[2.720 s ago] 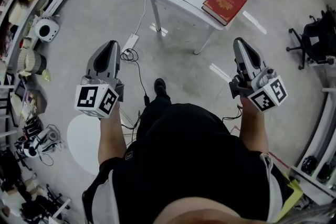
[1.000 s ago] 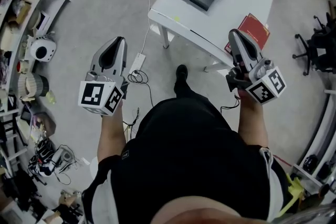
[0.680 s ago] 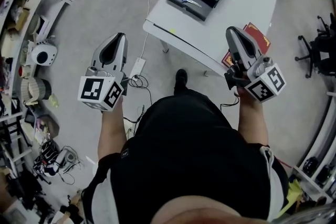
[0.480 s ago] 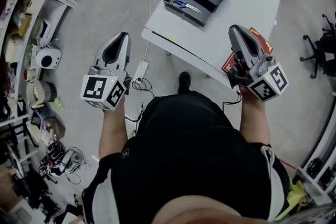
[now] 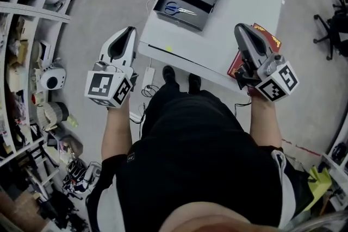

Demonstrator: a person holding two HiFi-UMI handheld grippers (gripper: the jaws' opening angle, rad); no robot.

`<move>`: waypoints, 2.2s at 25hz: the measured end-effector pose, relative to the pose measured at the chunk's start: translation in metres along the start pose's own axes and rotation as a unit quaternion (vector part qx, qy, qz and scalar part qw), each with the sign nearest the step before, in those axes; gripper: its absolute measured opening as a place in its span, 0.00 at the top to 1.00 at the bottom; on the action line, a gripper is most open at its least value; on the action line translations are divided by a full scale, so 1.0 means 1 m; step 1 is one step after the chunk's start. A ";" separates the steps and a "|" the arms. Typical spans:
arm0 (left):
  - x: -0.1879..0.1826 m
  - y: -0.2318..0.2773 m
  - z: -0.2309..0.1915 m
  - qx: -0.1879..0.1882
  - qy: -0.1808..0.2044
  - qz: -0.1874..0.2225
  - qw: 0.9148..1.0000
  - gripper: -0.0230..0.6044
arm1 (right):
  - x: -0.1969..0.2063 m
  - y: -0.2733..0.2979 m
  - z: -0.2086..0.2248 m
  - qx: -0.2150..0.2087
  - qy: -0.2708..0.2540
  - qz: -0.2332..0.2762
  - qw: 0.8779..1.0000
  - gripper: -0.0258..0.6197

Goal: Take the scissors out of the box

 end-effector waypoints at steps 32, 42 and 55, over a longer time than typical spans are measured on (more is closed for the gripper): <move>0.067 0.283 -0.047 0.248 0.359 -0.263 0.861 0.74 | 0.010 0.043 0.025 0.185 0.061 0.012 0.981 0.91; 0.102 0.324 -0.028 0.276 0.481 -0.365 0.748 0.71 | 0.028 0.019 0.039 0.206 0.087 0.019 0.975 0.91; 0.128 0.348 -0.012 0.248 0.584 -0.422 0.648 0.71 | 0.034 -0.015 0.043 0.227 0.094 0.037 0.969 0.91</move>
Point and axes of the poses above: the fingertips, and each gripper's own axes: y forward along the fingers, z to its right, x out of its underside, the point moved 6 cm from there along -y, backward along the fingers, and after that the axes turned 15 degrees about -z, right-handed, at the moved point
